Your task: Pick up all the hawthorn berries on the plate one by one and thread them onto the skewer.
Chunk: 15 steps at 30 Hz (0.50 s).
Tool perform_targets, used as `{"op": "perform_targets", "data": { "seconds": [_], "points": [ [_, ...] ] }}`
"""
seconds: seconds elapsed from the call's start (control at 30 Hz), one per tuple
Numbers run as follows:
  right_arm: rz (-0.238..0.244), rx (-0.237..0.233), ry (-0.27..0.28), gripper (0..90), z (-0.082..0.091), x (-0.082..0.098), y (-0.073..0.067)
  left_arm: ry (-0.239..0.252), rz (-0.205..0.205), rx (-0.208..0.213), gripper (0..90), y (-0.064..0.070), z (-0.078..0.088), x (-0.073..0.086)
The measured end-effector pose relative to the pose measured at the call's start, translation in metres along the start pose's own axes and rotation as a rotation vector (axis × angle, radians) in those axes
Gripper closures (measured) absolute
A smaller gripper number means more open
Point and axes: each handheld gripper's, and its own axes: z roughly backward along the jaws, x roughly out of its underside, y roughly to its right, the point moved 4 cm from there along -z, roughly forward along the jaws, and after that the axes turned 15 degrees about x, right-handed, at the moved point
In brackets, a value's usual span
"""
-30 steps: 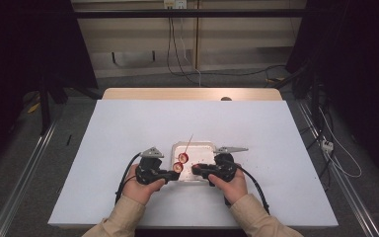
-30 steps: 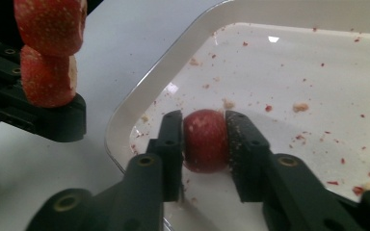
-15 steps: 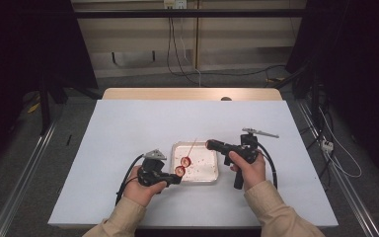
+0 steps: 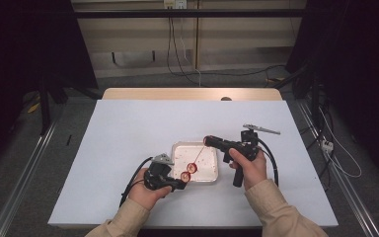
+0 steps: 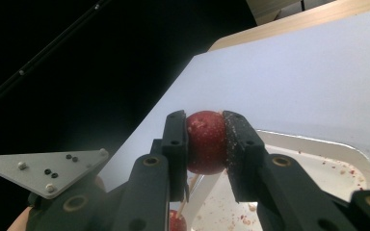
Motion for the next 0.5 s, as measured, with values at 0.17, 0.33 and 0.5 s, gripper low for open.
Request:
{"op": "perform_targets", "data": {
  "seconds": [0.17, 0.33, 0.5],
  "points": [
    [-0.001, -0.004, -0.005, 72.6, -0.0007, 0.0011, -0.0015, 0.008, -0.005, -0.006, 89.0, 0.0004, -0.0001, -0.0006],
    [0.001, -0.01, -0.01, 72.5, -0.0025, 0.002, -0.0004, 0.011, -0.015, 0.001, 89.2, 0.0023, -0.0014, -0.0015],
    [-0.003, -0.025, -0.032, 72.6, -0.0042, 0.0034, -0.0007, 0.022, -0.022, -0.004, 89.2, 0.0016, -0.0002, -0.0023]
  ]
}}
